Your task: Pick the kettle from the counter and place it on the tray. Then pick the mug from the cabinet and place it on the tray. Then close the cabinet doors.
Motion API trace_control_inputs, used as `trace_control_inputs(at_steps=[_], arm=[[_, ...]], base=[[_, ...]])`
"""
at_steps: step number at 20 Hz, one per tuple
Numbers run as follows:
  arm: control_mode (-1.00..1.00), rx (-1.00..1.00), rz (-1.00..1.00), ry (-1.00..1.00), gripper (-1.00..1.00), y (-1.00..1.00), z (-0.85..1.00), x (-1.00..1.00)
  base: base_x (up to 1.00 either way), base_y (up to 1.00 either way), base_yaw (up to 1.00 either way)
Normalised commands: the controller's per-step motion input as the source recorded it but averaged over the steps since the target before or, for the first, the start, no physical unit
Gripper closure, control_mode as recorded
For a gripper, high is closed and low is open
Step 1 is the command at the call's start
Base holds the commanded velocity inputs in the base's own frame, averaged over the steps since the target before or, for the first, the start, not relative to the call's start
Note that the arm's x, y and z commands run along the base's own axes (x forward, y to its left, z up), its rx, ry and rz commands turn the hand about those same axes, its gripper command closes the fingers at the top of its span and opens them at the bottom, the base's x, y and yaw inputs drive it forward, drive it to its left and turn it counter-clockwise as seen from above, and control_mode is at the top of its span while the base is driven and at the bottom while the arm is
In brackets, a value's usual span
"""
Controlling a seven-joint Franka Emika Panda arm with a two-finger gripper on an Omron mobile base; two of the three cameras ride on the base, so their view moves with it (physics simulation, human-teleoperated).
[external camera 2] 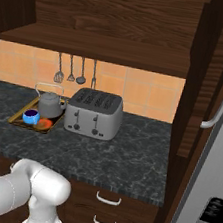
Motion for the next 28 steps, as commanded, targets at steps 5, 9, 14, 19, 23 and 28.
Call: trace_control_inputs(at_steps=[5, 9, 14, 19, 23, 28], arm=[[-1.00, 0.12, -0.18, 0.00, -1.00, -0.63, 0.00, 0.61], [-1.00, 0.10, -0.13, -0.03, -1.00, -0.57, -0.03, 0.78], [-1.00, 0.07, -0.09, -0.02, -1.00, -0.55, -0.16, 0.88], [-1.00, 0.05, -0.05, -0.02, -1.00, -0.58, -0.14, 0.90], [-1.00, 0.05, -0.01, -0.01, -1.00, -0.55, -0.16, 0.98], [-1.00, 0.02, 0.09, -0.07, -1.00, -0.24, -0.30, 1.00]], base=[[0.00, 0.00, 0.00], [0.00, 0.00, 0.00], [0.00, 0.00, 0.00], [0.00, 0.00, 0.00], [0.00, 0.00, 0.00], [0.00, 0.00, 0.00]])
